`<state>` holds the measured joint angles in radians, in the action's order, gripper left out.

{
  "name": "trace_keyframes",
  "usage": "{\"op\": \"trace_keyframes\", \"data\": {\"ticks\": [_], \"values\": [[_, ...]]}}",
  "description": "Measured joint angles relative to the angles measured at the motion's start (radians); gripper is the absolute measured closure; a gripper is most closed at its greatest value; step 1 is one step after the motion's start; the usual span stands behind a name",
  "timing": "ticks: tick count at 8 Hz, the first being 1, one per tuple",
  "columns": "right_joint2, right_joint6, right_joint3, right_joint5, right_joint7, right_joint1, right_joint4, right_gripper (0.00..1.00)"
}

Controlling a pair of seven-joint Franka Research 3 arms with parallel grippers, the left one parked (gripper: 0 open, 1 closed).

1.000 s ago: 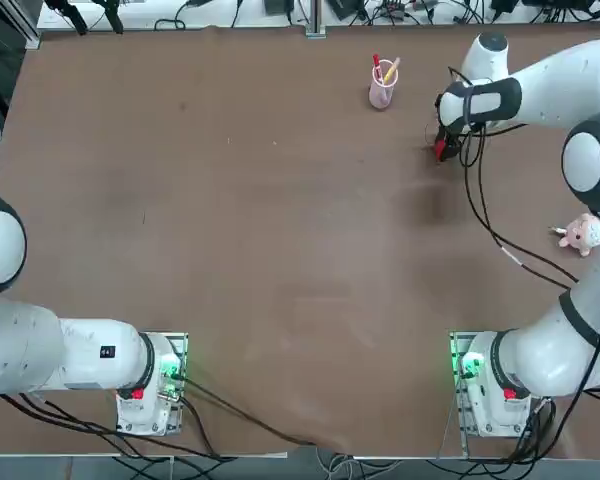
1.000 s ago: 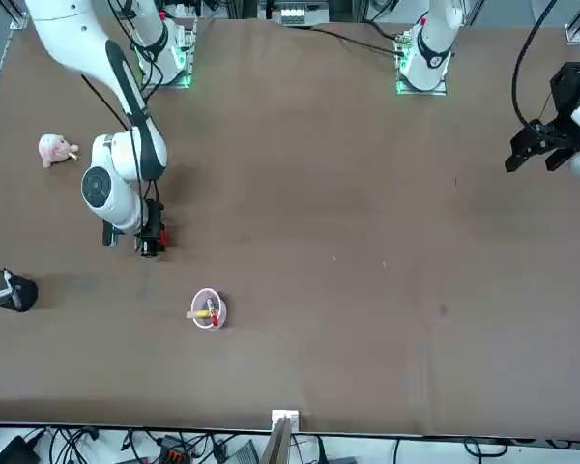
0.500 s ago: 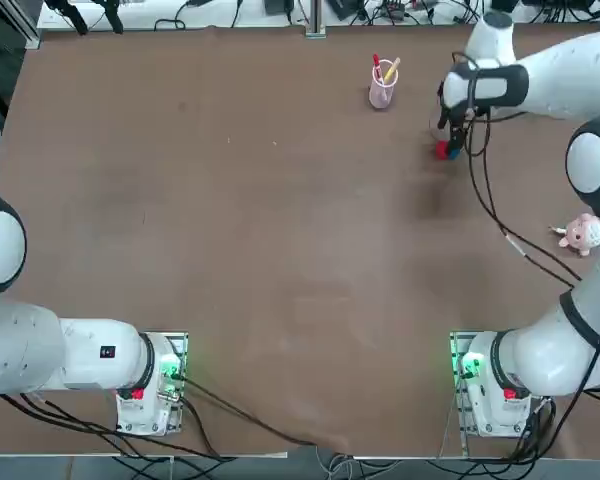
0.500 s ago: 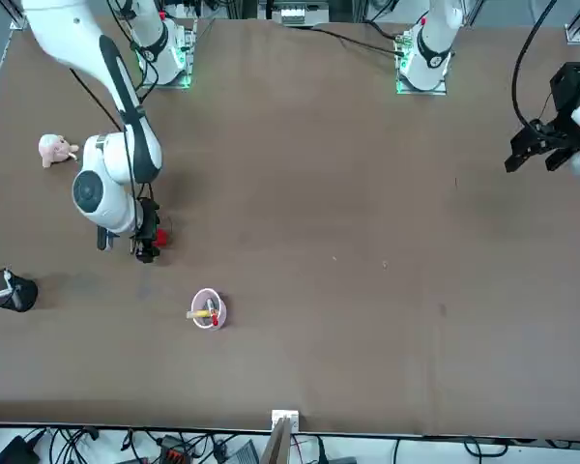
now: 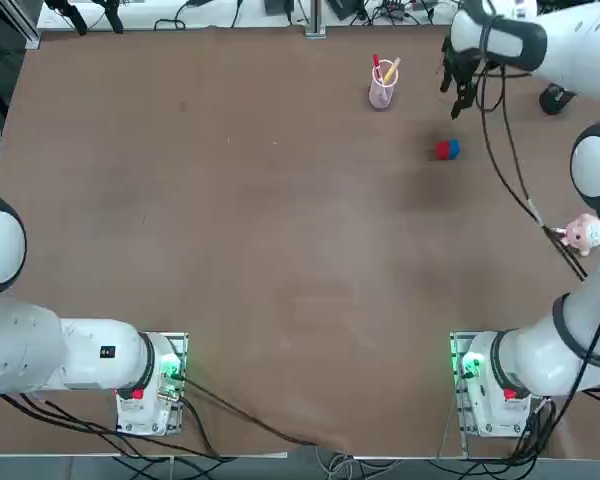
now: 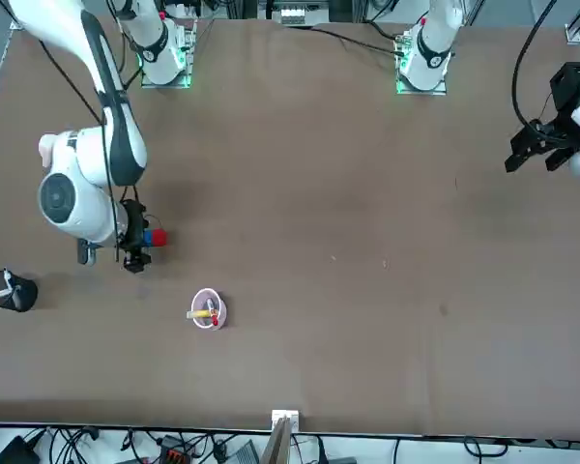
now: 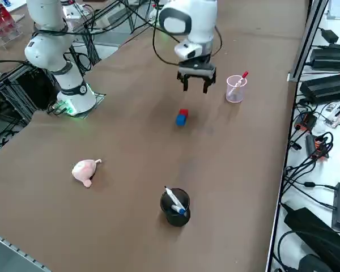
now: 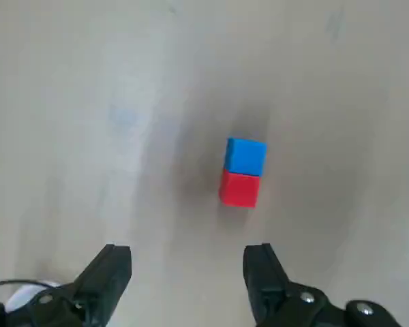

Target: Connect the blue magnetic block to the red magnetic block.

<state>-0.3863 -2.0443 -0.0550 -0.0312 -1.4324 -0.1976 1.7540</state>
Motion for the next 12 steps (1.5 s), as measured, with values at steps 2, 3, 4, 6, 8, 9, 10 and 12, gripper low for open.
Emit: {"op": "trace_keyframes", "data": {"ticks": [2,3,4,6,8,9,10,12], "values": [[0.002,0.114,-0.001,0.0,0.168,0.002,-0.099,0.0],[0.003,0.177,-0.004,0.002,0.277,0.007,-0.153,0.0],[0.006,0.23,-0.007,0.002,0.392,0.013,-0.201,0.0],[0.025,0.278,-0.012,0.004,0.615,0.031,-0.257,0.0],[0.067,0.305,-0.015,0.004,0.818,0.074,-0.272,0.0],[0.089,0.327,-0.016,0.004,0.918,0.093,-0.274,0.0],[0.111,0.348,-0.016,0.004,1.006,0.109,-0.276,0.0],[0.162,0.389,-0.016,0.005,1.15,0.131,-0.278,0.0]]}}
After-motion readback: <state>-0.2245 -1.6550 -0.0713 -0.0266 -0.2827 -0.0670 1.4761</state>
